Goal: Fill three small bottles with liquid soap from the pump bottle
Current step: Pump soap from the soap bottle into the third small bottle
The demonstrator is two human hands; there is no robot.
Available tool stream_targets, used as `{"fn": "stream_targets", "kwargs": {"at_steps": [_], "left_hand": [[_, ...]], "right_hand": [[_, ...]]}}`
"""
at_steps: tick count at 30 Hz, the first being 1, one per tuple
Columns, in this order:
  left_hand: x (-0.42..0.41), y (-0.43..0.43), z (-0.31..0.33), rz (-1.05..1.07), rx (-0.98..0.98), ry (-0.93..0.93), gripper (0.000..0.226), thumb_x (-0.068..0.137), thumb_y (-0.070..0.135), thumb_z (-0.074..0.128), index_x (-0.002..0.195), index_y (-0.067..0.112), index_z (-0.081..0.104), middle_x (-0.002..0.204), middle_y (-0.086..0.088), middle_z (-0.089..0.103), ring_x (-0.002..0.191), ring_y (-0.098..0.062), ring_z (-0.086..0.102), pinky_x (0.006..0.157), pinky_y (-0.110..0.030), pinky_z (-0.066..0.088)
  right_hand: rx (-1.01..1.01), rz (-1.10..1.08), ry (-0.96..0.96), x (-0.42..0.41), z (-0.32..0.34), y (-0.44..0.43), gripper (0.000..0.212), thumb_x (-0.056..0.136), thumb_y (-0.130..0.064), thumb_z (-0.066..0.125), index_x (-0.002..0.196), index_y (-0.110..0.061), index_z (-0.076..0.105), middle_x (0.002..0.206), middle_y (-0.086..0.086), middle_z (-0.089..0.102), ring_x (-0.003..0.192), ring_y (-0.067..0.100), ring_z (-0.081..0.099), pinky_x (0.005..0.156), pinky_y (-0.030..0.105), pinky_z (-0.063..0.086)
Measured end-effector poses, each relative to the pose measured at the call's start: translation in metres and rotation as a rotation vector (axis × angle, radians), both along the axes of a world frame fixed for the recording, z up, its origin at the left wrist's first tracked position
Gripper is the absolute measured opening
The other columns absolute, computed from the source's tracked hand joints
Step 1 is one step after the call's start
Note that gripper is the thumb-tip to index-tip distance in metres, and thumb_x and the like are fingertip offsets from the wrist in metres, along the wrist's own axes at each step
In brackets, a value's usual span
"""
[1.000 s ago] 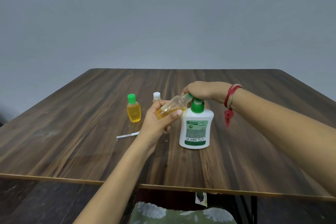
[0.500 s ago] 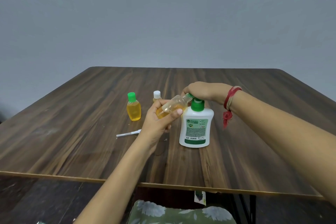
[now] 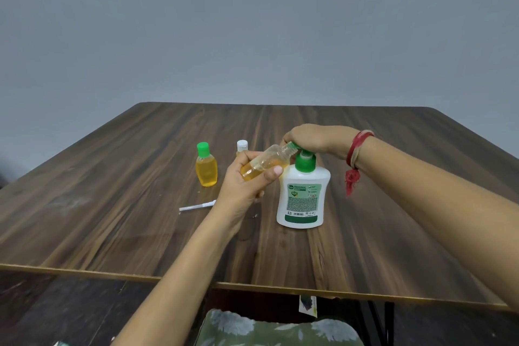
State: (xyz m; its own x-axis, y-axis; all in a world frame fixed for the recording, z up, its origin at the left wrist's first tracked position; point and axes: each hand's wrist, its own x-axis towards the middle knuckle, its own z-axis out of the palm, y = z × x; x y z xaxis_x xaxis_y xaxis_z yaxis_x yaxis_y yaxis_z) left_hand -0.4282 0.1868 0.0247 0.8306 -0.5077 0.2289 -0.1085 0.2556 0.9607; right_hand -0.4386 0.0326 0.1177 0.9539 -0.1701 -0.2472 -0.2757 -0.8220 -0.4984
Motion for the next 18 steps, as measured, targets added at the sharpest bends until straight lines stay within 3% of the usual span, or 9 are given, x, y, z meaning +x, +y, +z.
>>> {"fn": "stream_targets", "kwargs": {"at_steps": [6,9,12,16,18], "left_hand": [[-0.003,-0.0014,0.0,-0.018,-0.018,0.011,0.047,0.054,0.044,0.078,0.09,0.023,0.057,0.064,0.013,0.056,0.048,-0.002,0.042,0.041,-0.015,0.033],[-0.0029,-0.0009,-0.0004,-0.007,-0.009,0.013,0.047,0.053,0.044,0.078,0.09,0.023,0.057,0.064,0.014,0.057,0.048,-0.002,0.042,0.042,-0.015,0.033],[-0.0056,-0.0015,-0.0028,-0.014,-0.014,0.017,0.052,0.053,0.044,0.077,0.095,0.021,0.057,0.062,0.014,0.057,0.047,0.0,0.042,0.041,-0.014,0.033],[-0.0046,-0.0023,0.0008,-0.02,-0.023,0.012,0.048,0.054,0.043,0.078,0.093,0.022,0.058,0.065,0.013,0.058,0.048,-0.001,0.043,0.042,-0.014,0.034],[-0.0038,-0.0017,-0.0001,-0.02,-0.02,0.012,0.047,0.054,0.043,0.078,0.091,0.023,0.058,0.066,0.014,0.058,0.049,0.0,0.044,0.042,-0.014,0.034]], "right_hand": [[0.024,-0.008,-0.004,-0.0026,0.0042,0.0002,0.031,0.093,-0.005,0.032,0.105,-0.001,0.06,0.091,0.015,0.05,0.077,0.021,0.043,0.058,0.026,0.035],[0.039,-0.024,-0.007,-0.0012,0.0011,0.0005,0.038,0.093,-0.006,0.031,0.116,0.011,0.056,0.092,0.016,0.051,0.081,0.023,0.044,0.059,0.027,0.037],[0.021,-0.028,-0.021,-0.0027,-0.0031,0.0001,0.039,0.093,-0.005,0.032,0.12,0.011,0.055,0.095,0.017,0.053,0.083,0.024,0.046,0.061,0.026,0.039],[0.057,-0.048,-0.007,-0.0024,0.003,-0.0003,0.039,0.093,0.001,0.031,0.12,0.018,0.052,0.099,0.041,0.047,0.075,0.021,0.037,0.056,0.026,0.032],[0.053,-0.043,0.001,-0.0022,0.0004,0.0002,0.035,0.092,0.001,0.03,0.111,0.012,0.058,0.093,0.035,0.046,0.076,0.021,0.037,0.056,0.026,0.031]]}}
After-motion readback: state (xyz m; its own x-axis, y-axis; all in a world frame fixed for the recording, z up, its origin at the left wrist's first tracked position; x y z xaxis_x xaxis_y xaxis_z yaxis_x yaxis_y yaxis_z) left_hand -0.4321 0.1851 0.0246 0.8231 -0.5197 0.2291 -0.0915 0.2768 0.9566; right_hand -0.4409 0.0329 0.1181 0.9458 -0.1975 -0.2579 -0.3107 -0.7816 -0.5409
